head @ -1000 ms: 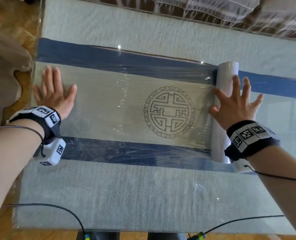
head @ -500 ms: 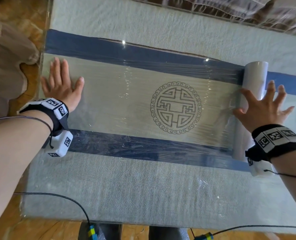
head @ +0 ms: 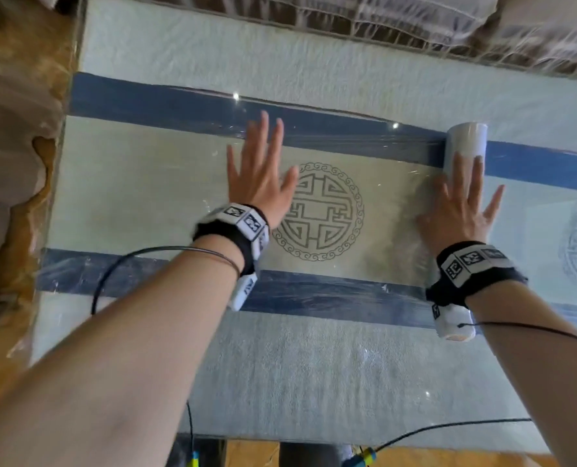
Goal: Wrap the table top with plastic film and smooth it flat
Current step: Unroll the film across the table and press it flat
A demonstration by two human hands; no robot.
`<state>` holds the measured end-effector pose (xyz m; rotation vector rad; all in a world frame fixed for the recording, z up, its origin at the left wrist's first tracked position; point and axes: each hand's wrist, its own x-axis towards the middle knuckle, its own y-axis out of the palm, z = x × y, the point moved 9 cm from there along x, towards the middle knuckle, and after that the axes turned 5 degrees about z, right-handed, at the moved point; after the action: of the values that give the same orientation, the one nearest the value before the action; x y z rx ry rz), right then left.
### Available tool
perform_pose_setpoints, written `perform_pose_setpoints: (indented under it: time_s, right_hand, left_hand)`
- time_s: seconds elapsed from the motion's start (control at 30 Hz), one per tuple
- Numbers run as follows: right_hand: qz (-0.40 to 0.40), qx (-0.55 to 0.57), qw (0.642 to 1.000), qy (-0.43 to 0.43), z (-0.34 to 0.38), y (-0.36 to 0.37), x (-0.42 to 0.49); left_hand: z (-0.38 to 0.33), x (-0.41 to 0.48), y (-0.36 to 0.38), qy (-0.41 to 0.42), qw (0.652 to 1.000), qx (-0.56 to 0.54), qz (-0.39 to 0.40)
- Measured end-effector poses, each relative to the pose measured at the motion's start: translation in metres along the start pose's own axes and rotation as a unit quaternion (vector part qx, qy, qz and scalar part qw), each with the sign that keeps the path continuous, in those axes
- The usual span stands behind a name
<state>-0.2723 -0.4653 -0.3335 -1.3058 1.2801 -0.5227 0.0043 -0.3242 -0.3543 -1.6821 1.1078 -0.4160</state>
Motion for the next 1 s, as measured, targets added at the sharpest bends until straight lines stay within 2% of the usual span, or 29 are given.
perform_pose_setpoints:
  time_s: [0.07, 0.13, 0.23, 0.3, 0.43, 0.57, 0.7, 0.8, 0.87, 1.0]
  right_hand:
    - [-0.02, -0.032, 0.997, -0.069, 0.028, 0.003, -0.002]
    - [-0.021, -0.03, 0.993, -0.11, 0.067, 0.006, -0.001]
    - [-0.019, 0.014, 0.99, -0.137, 0.126, 0.004, -0.007]
    - [-0.03, 0.015, 0.988, -0.15, 0.15, 0.0, -0.009]
    - [-0.024, -0.017, 0.991, -0.127, 0.157, -0.002, 0.002]
    - [0.026, -0.013, 0.995, -0.091, 0.144, 0.014, 0.003]
    - [0.092, 0.07, 0.993, -0.029, 0.123, 0.004, 0.009]
    - [0.108, 0.103, 0.989, 0.002, 0.119, 0.0, 0.018]
    - [0.108, 0.125, 0.986, 0.007, 0.125, 0.009, 0.015]
    - [0.141, 0.093, 0.986, -0.008, 0.144, 0.029, 0.001]
  left_hand:
    - [-0.058, -0.011, 0.04, 0.048, 0.998, -0.018, 0.046]
    - [-0.079, -0.02, 0.067, 0.058, 0.995, -0.007, 0.08]
    - [-0.054, -0.027, 0.082, 0.026, 0.993, 0.063, 0.102]
    - [-0.023, -0.026, 0.078, -0.001, 0.992, 0.094, 0.089]
    - [0.021, -0.015, 0.062, -0.022, 0.992, 0.118, 0.051]
    - [0.056, -0.019, 0.063, -0.039, 0.99, 0.121, 0.059]
    - [0.081, -0.01, 0.045, -0.054, 0.991, 0.109, 0.061]
    - [0.096, -0.001, 0.035, -0.051, 0.991, 0.104, 0.062]
    - [0.111, -0.003, 0.037, -0.053, 0.99, 0.109, 0.068]
    - [0.123, -0.011, 0.041, -0.054, 0.991, 0.098, 0.077]
